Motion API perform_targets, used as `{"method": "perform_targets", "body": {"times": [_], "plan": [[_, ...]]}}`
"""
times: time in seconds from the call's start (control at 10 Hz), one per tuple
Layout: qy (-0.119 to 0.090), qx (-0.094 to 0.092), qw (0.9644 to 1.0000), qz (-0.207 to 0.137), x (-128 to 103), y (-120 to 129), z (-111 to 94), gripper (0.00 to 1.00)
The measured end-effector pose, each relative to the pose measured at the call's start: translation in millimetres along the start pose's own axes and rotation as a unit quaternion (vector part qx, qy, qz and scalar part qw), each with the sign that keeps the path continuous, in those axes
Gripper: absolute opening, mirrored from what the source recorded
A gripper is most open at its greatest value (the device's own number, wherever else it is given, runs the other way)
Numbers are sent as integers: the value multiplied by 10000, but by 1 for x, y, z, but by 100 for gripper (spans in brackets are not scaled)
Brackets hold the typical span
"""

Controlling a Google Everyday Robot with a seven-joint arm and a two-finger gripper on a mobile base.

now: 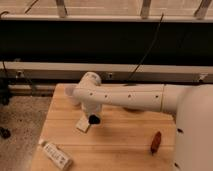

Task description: Place the eraser on the white sponge

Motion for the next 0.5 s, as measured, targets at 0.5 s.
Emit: {"method": "perform_targets", "body": {"times": [0.5], "plan": [[26, 17, 9998, -205, 3, -11, 9, 20]]}}
